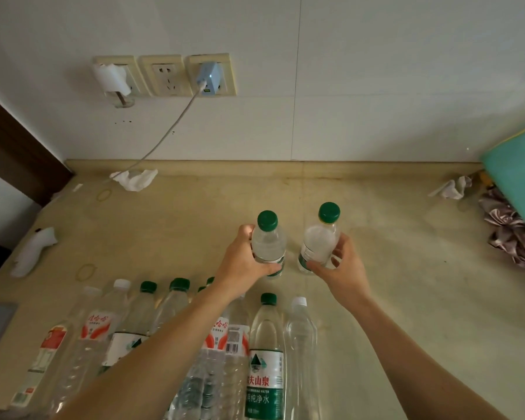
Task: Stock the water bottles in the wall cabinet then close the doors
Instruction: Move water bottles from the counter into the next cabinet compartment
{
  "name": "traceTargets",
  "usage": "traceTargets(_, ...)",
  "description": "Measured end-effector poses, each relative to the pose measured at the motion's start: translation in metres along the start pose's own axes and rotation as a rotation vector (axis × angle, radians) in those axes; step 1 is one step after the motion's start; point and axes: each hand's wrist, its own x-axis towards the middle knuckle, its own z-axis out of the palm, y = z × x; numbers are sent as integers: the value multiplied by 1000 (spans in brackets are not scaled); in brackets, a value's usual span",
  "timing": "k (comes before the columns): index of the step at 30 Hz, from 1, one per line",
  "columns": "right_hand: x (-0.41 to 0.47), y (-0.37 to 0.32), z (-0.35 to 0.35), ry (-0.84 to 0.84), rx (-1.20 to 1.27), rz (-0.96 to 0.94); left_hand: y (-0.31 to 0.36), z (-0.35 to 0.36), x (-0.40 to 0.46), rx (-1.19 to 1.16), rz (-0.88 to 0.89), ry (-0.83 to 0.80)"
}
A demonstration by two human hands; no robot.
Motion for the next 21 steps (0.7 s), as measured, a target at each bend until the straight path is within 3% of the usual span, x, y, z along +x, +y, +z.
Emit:
traceTargets(11,-19,-46,4,106,174,-57,15,-10,-12,-206,60,110)
traceTargets(21,-86,-204,-52,253,274,-397,156,-97,-51,-488,507,131)
